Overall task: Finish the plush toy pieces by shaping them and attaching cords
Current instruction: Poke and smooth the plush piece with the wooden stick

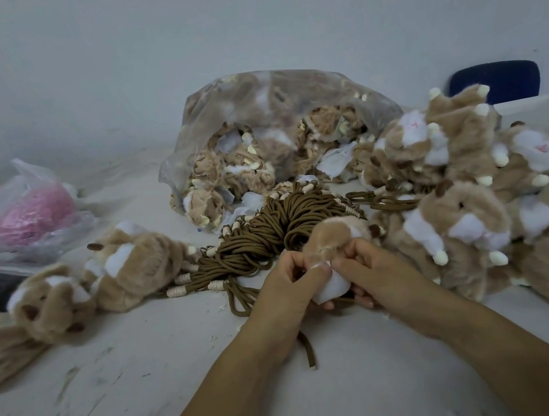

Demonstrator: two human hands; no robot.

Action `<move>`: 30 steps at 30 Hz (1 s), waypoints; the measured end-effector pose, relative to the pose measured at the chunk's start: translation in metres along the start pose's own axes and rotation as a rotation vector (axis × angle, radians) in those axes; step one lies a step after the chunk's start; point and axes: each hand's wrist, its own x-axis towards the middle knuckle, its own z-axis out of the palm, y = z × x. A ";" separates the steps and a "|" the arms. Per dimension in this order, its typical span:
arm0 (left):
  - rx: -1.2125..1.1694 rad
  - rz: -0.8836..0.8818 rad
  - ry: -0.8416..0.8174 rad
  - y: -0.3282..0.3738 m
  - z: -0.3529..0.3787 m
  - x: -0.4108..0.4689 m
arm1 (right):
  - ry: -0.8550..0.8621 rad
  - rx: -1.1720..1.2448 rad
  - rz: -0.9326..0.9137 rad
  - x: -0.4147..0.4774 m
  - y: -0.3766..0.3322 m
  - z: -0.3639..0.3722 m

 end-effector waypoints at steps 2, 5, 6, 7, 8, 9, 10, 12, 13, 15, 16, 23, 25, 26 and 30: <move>0.099 0.020 0.003 0.000 0.001 -0.001 | 0.030 -0.061 -0.024 0.000 0.000 -0.001; 0.322 0.125 0.095 0.001 0.005 0.000 | 0.076 -0.139 -0.055 0.000 0.000 0.000; 0.381 0.164 0.129 0.001 0.007 0.000 | 0.087 -0.133 -0.067 0.000 -0.001 0.001; 0.427 0.196 0.159 0.000 0.008 0.000 | 0.097 -0.132 -0.077 0.000 -0.001 0.001; 0.465 0.222 0.184 0.000 0.009 0.000 | 0.108 -0.144 -0.088 0.001 -0.002 0.001; 0.502 0.248 0.201 0.000 0.010 0.000 | 0.118 -0.166 -0.100 0.001 -0.002 0.001; 0.539 0.278 0.211 0.000 0.010 0.000 | 0.125 -0.193 -0.115 0.001 -0.002 0.001; 0.604 0.318 0.211 -0.001 0.009 0.000 | 0.144 -0.252 -0.151 0.002 -0.002 0.002; 0.629 0.322 0.213 -0.001 0.009 0.000 | 0.157 -0.287 -0.173 0.001 -0.002 0.003; 0.653 0.317 0.222 -0.002 0.009 0.000 | 0.176 -0.337 -0.212 0.001 -0.003 0.005; 0.659 0.319 0.229 -0.002 0.010 0.000 | 0.180 -0.347 -0.228 0.001 -0.003 0.006; 0.508 0.260 0.271 -0.003 0.010 0.002 | 0.111 -0.219 -0.239 0.004 -0.003 0.005; 0.281 0.157 0.240 -0.001 0.006 0.003 | 0.068 -0.142 -0.210 0.002 -0.003 0.003; 0.173 0.113 0.220 0.000 0.005 0.003 | 0.050 -0.154 -0.194 0.000 -0.003 0.002; 0.028 0.067 0.147 0.004 0.000 0.001 | -0.021 -0.168 -0.137 -0.006 -0.009 -0.001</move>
